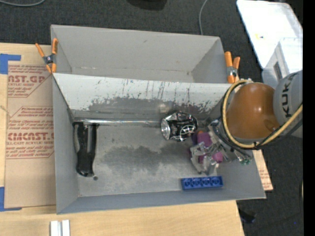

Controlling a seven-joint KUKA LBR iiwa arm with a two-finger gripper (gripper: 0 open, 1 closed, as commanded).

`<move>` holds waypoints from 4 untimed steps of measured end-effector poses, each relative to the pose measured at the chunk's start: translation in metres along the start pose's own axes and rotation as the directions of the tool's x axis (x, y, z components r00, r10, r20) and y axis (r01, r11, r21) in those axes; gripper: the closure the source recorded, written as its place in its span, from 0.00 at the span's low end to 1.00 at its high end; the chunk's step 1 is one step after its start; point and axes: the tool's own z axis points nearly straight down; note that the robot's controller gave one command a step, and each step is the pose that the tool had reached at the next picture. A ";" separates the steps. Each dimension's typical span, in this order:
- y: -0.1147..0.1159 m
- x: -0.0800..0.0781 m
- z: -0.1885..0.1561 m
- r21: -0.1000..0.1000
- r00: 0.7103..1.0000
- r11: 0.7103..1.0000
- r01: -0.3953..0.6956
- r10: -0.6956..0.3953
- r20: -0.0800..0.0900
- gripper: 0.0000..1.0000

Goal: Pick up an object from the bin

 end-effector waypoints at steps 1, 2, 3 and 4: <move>0.002 0.002 0.000 -0.001 1.000 1.000 0.018 -0.018 -0.001 1.00; -0.011 -0.003 -0.003 -0.003 0.979 0.979 -0.205 0.205 -0.001 1.00; -0.013 -0.004 0.000 -0.005 0.933 0.933 -0.361 0.361 -0.002 1.00; -0.014 -0.003 -0.002 -0.002 0.997 0.997 -0.079 0.079 0.001 1.00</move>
Offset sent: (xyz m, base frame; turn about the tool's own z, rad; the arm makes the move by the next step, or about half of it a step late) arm 0.0207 -0.0267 0.0077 0.6204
